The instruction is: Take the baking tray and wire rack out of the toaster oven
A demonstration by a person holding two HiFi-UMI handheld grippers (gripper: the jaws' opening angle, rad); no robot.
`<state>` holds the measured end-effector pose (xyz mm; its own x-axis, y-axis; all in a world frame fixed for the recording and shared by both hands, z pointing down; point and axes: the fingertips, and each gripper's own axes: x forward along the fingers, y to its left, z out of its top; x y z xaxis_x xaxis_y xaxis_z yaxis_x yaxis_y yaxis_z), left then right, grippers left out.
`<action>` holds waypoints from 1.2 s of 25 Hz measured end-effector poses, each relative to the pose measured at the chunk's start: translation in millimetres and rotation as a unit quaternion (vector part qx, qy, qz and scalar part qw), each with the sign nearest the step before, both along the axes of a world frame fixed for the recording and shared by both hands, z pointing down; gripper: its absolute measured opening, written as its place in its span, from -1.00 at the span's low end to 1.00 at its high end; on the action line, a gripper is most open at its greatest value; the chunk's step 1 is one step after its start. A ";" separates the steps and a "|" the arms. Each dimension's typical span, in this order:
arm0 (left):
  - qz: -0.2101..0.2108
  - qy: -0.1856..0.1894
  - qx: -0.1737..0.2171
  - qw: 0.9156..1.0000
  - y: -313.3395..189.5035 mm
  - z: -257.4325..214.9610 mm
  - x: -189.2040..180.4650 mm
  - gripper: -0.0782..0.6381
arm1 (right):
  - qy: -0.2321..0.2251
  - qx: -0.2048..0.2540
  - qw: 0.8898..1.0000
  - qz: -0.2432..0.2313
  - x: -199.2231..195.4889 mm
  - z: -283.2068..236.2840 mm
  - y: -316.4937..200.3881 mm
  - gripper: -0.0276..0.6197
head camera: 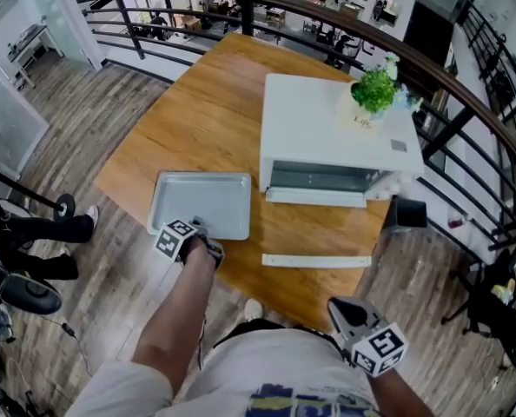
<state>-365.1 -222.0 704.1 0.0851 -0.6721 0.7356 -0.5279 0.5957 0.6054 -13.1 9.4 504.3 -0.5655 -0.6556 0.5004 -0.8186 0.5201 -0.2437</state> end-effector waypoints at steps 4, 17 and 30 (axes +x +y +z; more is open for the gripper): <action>-0.001 -0.032 -0.015 0.999 0.1 2.7 -0.2 -0.30 | -0.002 -0.001 1.000 0.002 10.9 0.6 2.0 -0.91; 0.002 -0.207 -0.051 0.977 -3.4 -1.6 -20.4 -0.03 | -0.009 0.001 1.000 0.007 44.3 -3.2 -0.7 -0.91; -0.035 -0.238 -0.106 0.965 21.6 5.5 -30.2 0.08 | -0.010 0.005 1.000 -0.002 78.5 -0.9 -3.1 -0.91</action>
<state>-395.3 -200.4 709.6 -0.3361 -0.4948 0.8014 -0.6701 0.7235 0.1657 65.5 6.3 503.5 -0.5771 -0.6591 0.4822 -0.8121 0.5253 -0.2540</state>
